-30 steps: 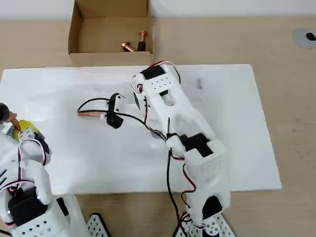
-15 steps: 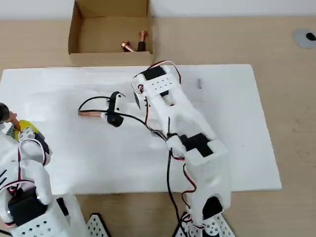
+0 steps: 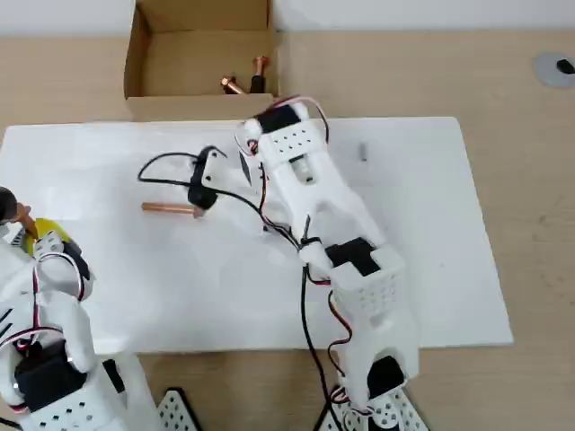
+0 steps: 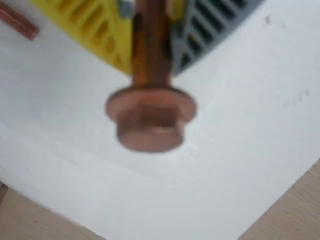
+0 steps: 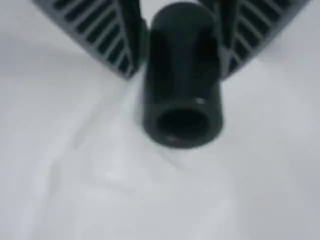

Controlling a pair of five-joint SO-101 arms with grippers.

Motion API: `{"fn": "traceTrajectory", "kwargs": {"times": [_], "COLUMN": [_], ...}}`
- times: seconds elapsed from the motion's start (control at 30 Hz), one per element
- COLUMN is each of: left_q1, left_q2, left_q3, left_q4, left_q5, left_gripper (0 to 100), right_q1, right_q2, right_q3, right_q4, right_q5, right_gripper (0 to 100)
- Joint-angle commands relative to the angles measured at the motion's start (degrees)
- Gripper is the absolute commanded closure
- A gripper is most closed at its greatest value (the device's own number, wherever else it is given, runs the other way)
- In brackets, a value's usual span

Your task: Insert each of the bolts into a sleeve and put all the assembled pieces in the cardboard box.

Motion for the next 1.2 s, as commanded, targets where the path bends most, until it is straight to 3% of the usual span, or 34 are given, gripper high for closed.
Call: {"fn": "traceTrajectory", "kwargs": {"times": [0.0, 0.3, 0.53, 0.83, 1.17], "left_q1": [-0.1, 0.0, 0.0, 0.0, 0.0], "left_q2": [-0.7, -0.7, -0.7, -0.7, -0.7], "left_q3": [-1.1, -4.4, -4.4, -4.1, -4.0], "left_q4": [0.1, 2.8, 3.0, 3.8, 3.8], "left_q5": [-0.2, -0.2, -0.2, -0.3, -0.3], "left_gripper": [99, 99, 99, 99, 99], "right_q1": [1.6, 3.2, 1.8, 1.9, 1.5], "right_q2": [-0.9, -13.8, -20.7, -21.0, -21.2], "right_q3": [-8.1, -5.1, 9.9, 18.2, 20.4], "right_q4": [1.5, 1.5, 1.4, 1.1, 1.5], "right_q5": [-0.6, -0.7, -0.2, 3.4, 2.6], "right_gripper": [98.9, 98.9, 97.7, 59.2, 57.0]}}
